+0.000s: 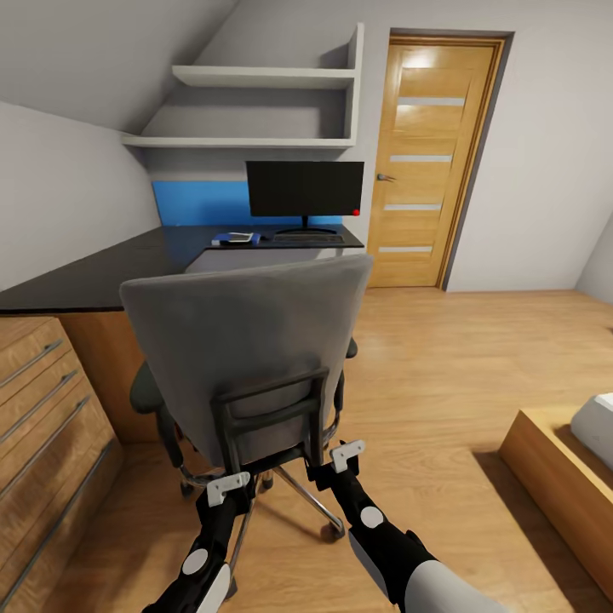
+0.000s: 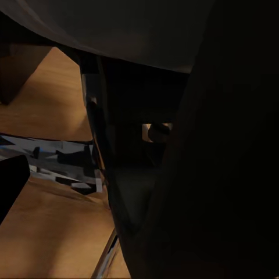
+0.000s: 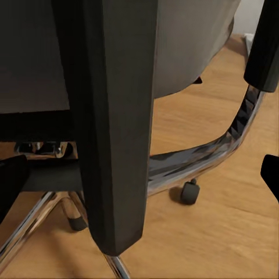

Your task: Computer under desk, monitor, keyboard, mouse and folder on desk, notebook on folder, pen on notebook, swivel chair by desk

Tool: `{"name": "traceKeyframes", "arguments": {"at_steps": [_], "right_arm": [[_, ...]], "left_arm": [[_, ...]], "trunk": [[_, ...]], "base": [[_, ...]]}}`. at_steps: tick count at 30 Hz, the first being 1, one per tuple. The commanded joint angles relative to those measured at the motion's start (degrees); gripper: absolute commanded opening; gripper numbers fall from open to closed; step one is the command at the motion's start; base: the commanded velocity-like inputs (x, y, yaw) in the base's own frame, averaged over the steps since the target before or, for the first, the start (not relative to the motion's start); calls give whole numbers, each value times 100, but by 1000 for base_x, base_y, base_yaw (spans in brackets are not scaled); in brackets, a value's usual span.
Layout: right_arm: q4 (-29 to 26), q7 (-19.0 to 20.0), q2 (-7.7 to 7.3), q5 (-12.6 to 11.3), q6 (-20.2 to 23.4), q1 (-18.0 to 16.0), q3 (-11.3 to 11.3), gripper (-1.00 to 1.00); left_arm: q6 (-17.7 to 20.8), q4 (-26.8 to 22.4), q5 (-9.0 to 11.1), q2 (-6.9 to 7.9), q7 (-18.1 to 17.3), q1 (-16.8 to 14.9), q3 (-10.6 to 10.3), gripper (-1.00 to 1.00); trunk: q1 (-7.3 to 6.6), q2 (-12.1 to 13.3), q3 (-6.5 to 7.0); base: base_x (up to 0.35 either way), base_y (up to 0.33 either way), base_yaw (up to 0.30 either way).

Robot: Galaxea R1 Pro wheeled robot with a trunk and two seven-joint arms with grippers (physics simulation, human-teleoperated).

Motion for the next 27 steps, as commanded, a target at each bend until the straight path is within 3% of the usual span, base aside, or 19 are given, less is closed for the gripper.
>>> {"name": "traceKeyframes", "arguments": {"at_steps": [1, 11, 27], "right_arm": [[10, -27, 0, -12, -21, -8, 22, 100], [67, -27, 0, -20, -12, -6, 14, 100], [71, -27, 0, -21, -12, -6, 17, 100]], "left_arm": [[-27, 3, 52, 5, 36, -4, -32, 100], [-27, 3, 52, 5, 36, -4, -30, 100], [-29, 3, 52, 5, 36, -4, -30, 100]], "trunk": [[0, -2, -5], [0, -2, -5], [0, -2, -5]], "base": [[131, -2, 0], [54, -21, 0], [200, -141, 0]]}}
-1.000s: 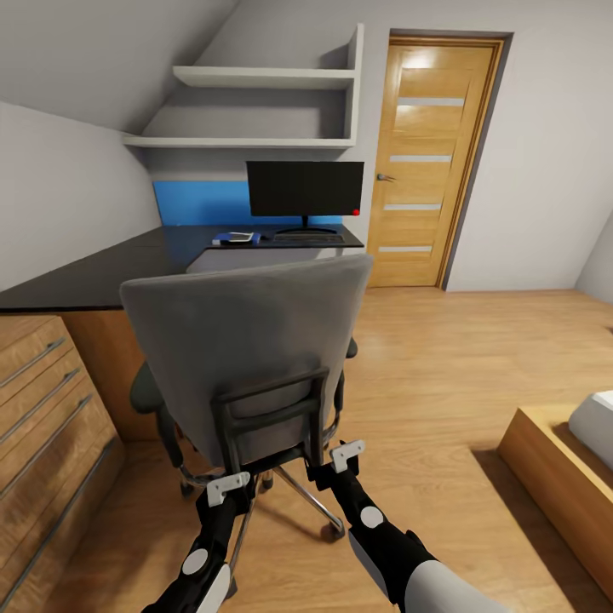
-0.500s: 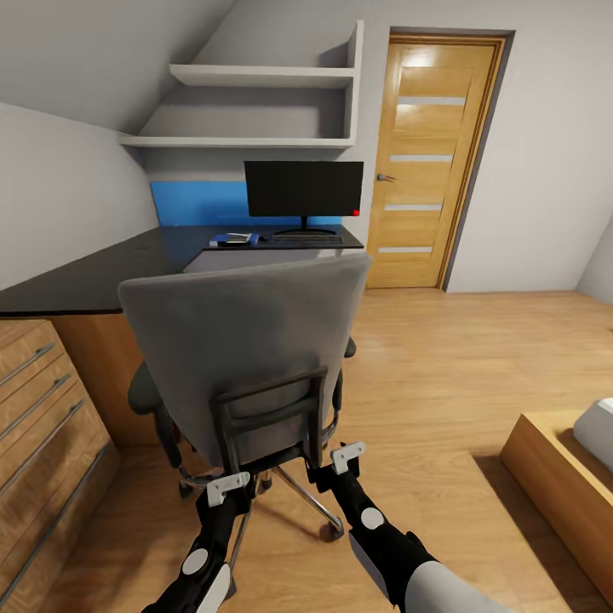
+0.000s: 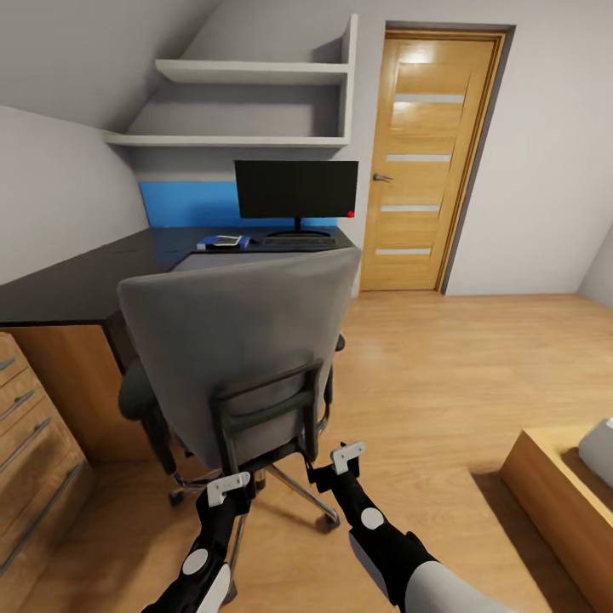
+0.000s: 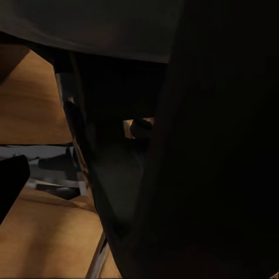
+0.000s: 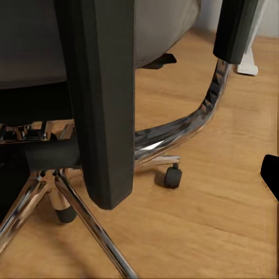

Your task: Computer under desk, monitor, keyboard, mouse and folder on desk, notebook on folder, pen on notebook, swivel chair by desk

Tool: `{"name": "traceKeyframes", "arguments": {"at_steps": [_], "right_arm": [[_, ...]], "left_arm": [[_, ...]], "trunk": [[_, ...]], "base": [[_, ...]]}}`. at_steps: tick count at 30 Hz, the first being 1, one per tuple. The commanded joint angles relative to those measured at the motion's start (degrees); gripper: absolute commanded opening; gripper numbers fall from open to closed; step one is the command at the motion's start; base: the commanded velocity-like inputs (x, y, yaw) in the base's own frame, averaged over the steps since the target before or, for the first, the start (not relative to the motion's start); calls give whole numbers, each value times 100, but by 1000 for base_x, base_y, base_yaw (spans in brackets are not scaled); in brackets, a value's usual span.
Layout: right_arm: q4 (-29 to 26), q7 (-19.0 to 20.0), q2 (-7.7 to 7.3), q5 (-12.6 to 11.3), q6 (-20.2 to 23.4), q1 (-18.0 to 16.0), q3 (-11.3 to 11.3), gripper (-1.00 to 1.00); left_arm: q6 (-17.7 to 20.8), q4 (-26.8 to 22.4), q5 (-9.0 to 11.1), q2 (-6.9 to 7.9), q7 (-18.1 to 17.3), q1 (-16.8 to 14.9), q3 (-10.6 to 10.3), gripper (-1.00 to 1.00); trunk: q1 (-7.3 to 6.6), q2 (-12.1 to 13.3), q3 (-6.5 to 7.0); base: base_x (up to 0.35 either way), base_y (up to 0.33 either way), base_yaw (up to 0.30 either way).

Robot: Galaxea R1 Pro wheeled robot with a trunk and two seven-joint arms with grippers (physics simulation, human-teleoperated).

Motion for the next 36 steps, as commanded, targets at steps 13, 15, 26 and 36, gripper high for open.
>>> {"name": "traceKeyframes", "arguments": {"at_steps": [13, 15, 26, 36], "right_arm": [[10, -27, 0, -13, -21, -7, 26, 100], [10, -27, 0, -13, -21, -6, 26, 100], [10, -27, 0, -13, -21, -5, 25, 100], [10, -27, 0, -13, -21, -7, 18, 100]], "left_arm": [[-28, 2, 56, 6, 36, -5, -26, 100], [-32, 2, 56, 6, 35, -5, -26, 100], [-28, 2, 56, 6, 36, -5, -27, 100], [-28, 2, 56, 6, 33, -5, -26, 100]], "trunk": [[1, -2, -5], [1, -2, -5], [1, -2, -5], [1, -2, -5]], "base": [[231, 99, 0], [249, 177, 0], [250, 32, 0], [255, 1, 0]]}}
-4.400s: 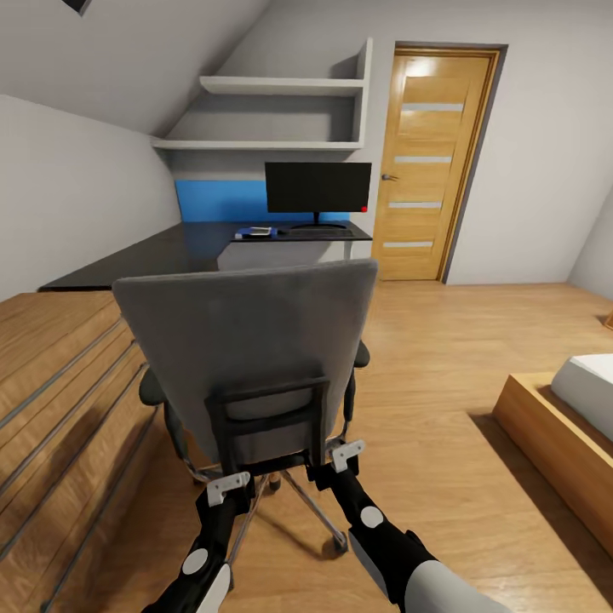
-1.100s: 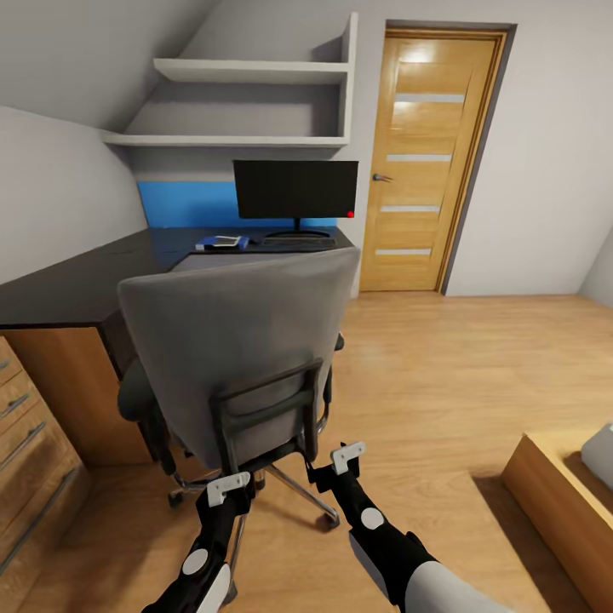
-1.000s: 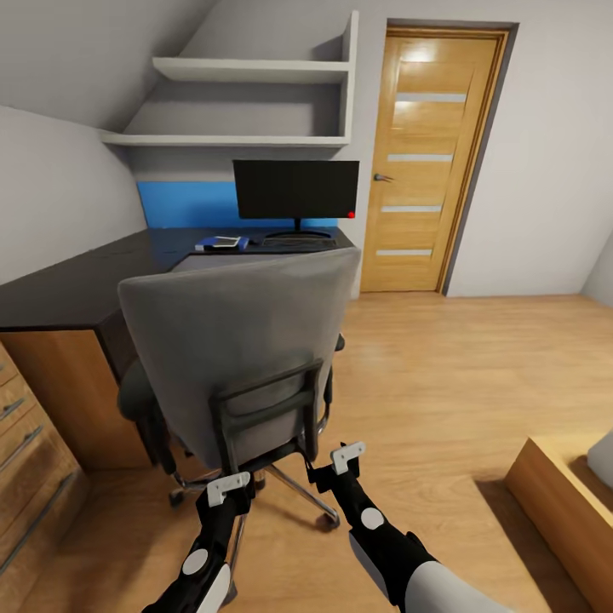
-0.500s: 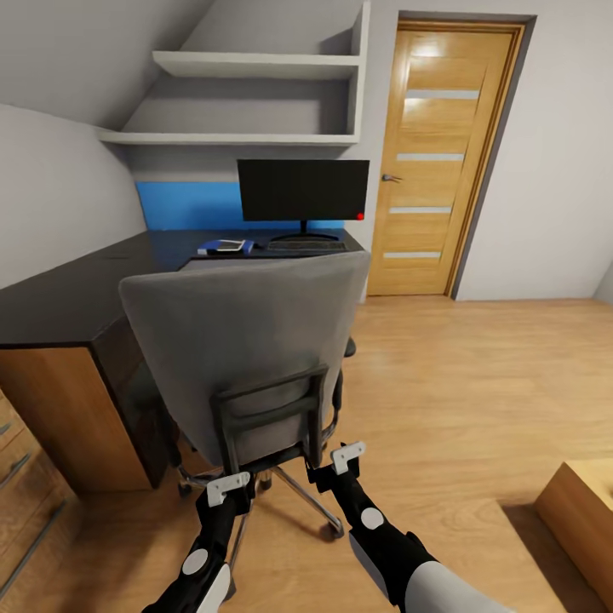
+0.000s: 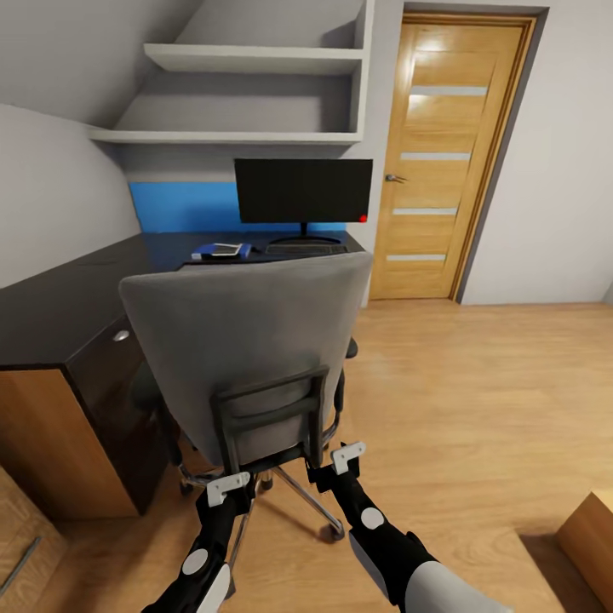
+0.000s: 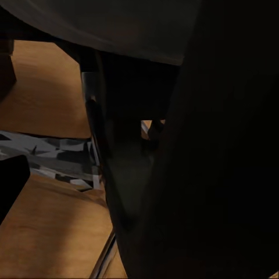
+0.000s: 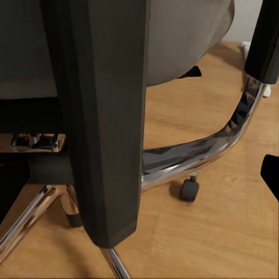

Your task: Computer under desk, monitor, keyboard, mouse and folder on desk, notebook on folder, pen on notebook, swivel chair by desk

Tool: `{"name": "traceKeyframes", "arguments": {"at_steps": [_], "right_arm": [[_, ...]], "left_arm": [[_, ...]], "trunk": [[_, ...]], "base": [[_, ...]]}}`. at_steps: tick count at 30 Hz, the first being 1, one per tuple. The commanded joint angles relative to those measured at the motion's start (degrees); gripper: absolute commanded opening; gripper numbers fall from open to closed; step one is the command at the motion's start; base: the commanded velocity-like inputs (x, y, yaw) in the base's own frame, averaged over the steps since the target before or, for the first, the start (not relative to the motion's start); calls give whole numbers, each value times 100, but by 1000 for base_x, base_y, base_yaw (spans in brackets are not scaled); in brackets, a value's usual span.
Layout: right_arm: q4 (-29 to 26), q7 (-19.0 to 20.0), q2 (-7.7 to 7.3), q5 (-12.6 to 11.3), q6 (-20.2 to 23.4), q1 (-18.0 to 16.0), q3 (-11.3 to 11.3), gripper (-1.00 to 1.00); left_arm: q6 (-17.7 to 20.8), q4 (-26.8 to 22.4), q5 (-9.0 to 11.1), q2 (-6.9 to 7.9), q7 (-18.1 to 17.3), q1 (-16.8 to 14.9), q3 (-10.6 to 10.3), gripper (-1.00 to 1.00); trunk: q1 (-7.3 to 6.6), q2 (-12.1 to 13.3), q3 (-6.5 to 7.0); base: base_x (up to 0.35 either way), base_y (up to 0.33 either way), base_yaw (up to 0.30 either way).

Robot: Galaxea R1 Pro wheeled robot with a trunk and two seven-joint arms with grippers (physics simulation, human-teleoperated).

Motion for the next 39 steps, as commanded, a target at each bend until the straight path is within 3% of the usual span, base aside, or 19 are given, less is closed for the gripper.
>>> {"name": "traceKeyframes", "arguments": {"at_steps": [1, 39], "right_arm": [[9, -27, 0, -13, -21, -5, 26, 100], [132, 26, 0, -4, -47, -4, 17, 100]], "left_arm": [[-27, 2, 51, 5, 37, -6, -32, 100], [-29, 2, 51, 5, 30, -6, -32, 100]], "trunk": [[2, -2, -4], [2, -2, -4]], "base": [[256, 0, 0], [315, 0, 0]]}}
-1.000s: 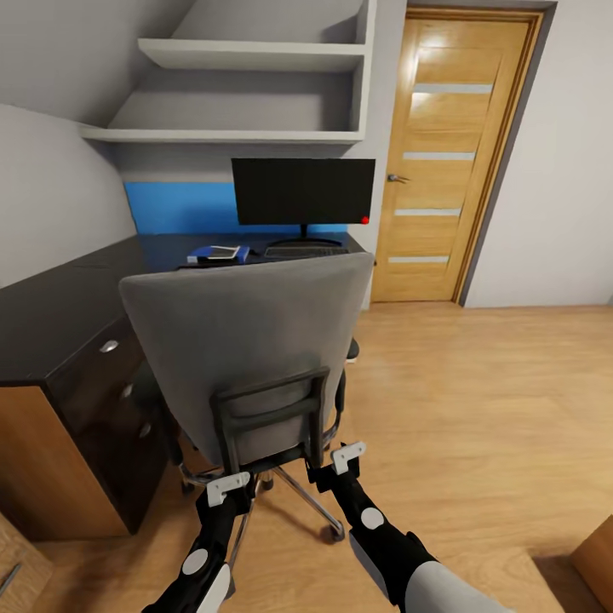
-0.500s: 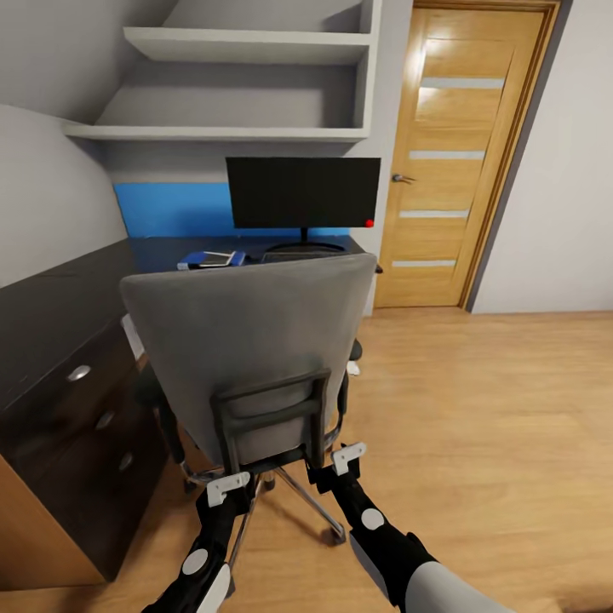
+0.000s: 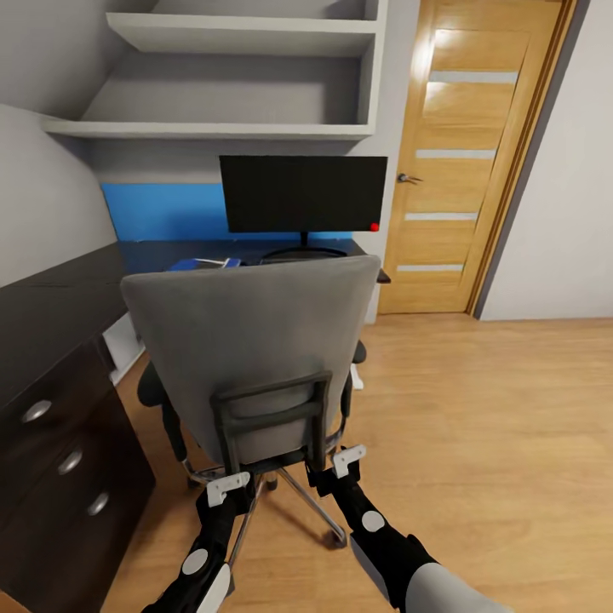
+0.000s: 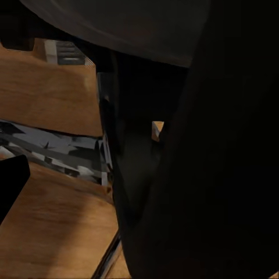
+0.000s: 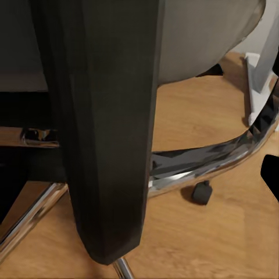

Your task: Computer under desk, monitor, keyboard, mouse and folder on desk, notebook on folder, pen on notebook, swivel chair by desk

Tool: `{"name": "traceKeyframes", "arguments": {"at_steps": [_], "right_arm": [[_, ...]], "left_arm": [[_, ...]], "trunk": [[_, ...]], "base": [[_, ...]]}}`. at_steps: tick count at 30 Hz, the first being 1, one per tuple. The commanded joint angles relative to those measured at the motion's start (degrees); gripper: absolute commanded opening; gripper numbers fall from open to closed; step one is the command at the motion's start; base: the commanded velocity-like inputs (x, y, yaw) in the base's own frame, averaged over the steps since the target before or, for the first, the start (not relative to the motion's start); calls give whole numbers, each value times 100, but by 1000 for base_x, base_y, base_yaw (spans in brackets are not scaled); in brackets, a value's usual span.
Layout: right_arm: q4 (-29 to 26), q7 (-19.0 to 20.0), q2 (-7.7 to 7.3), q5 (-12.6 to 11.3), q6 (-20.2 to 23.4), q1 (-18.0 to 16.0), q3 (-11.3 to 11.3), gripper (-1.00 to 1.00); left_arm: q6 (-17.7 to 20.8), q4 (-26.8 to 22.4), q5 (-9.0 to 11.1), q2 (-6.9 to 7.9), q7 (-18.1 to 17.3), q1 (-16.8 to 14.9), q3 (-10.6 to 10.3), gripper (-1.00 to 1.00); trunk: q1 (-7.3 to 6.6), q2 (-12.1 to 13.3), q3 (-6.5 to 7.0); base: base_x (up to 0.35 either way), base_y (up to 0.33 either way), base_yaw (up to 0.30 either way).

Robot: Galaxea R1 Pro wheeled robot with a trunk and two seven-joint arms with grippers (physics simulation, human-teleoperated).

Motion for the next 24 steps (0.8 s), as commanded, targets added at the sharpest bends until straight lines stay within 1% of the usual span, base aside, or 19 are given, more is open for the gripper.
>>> {"name": "traceKeyframes", "arguments": {"at_steps": [1, 24], "right_arm": [[9, -22, 0, -12, -21, -5, 24, 100], [9, -22, 0, -12, -21, -5, 15, 100]], "left_arm": [[-27, 2, 46, 5, 36, -6, -35, 100], [-33, 125, 46, 13, 27, -6, -35, 100]], "trunk": [[2, -2, -4], [2, -2, -4]], "base": [[333, 0, 0], [333, 0, 0]]}}
